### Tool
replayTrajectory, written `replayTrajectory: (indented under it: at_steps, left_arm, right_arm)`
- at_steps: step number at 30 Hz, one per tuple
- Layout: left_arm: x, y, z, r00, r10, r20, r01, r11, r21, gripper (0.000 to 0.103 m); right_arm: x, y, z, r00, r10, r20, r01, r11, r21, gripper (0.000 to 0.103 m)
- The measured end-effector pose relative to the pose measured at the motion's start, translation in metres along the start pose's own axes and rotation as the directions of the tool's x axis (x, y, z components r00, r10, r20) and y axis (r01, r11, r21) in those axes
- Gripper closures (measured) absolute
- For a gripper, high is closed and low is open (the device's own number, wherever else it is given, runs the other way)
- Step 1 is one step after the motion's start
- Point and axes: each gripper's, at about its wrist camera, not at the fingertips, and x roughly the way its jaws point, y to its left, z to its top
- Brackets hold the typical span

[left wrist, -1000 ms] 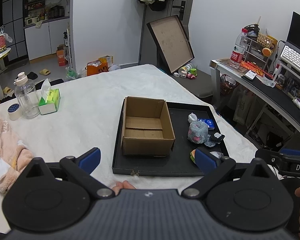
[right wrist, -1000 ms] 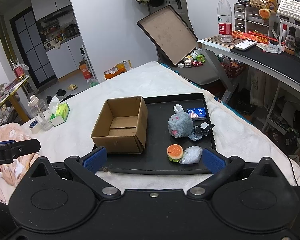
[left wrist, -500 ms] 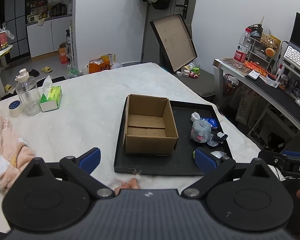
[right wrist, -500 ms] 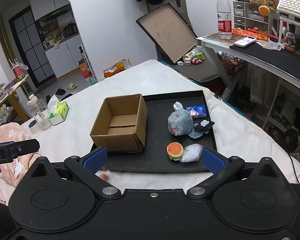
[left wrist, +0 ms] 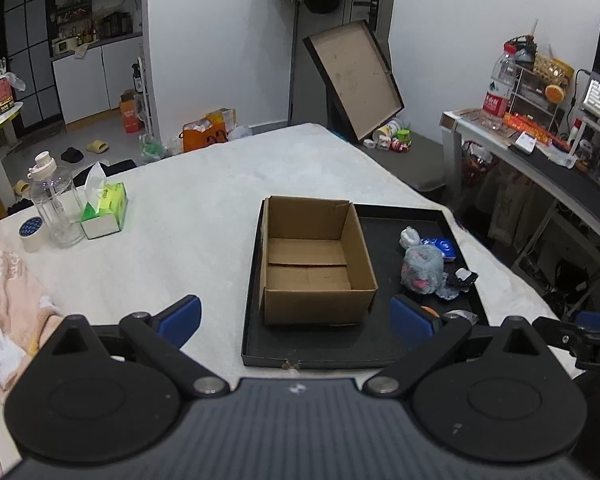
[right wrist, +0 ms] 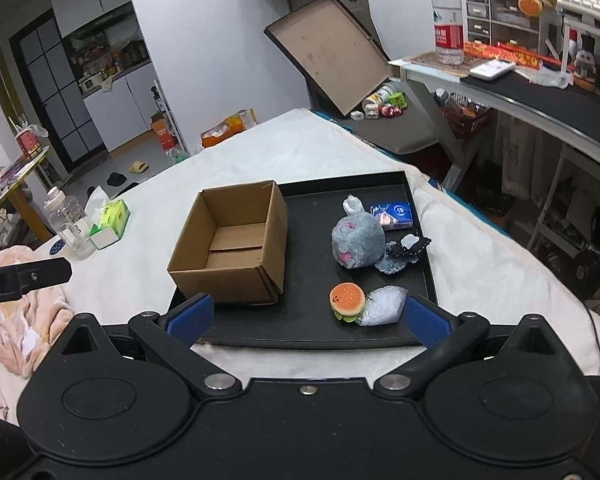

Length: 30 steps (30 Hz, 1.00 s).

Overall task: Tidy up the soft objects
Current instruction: 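Move the right tool down toward the clear plastic bag of stuffing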

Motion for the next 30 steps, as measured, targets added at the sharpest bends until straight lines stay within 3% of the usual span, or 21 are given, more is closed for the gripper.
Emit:
replayTrajectory:
  at_steps: [5,24,30]
  left_arm:
    - [0.021,0.009,0.001,0.999,-0.008,-0.05,0.007,1.0,-0.014,0.004]
    - [0.079,0.015,0.015,0.992,-0.034,-0.119,0.032,0.999,-0.022,0.006]
    - [0.098,0.018,0.018,0.992,-0.025,-0.125,0.02,0.999,-0.046,0.008]
  right_arm:
    - [0.018,-0.002,-0.003,0.999,-0.007,-0.036,0.008,1.0,0.005,0.0]
    - [0.071,-0.018,-0.001,0.998,-0.008,-0.064,0.009,1.0,0.016,0.0]
    - [0.09,-0.03,0.003,0.998,-0.006,-0.068,0.009,0.999,0.045,0.007]
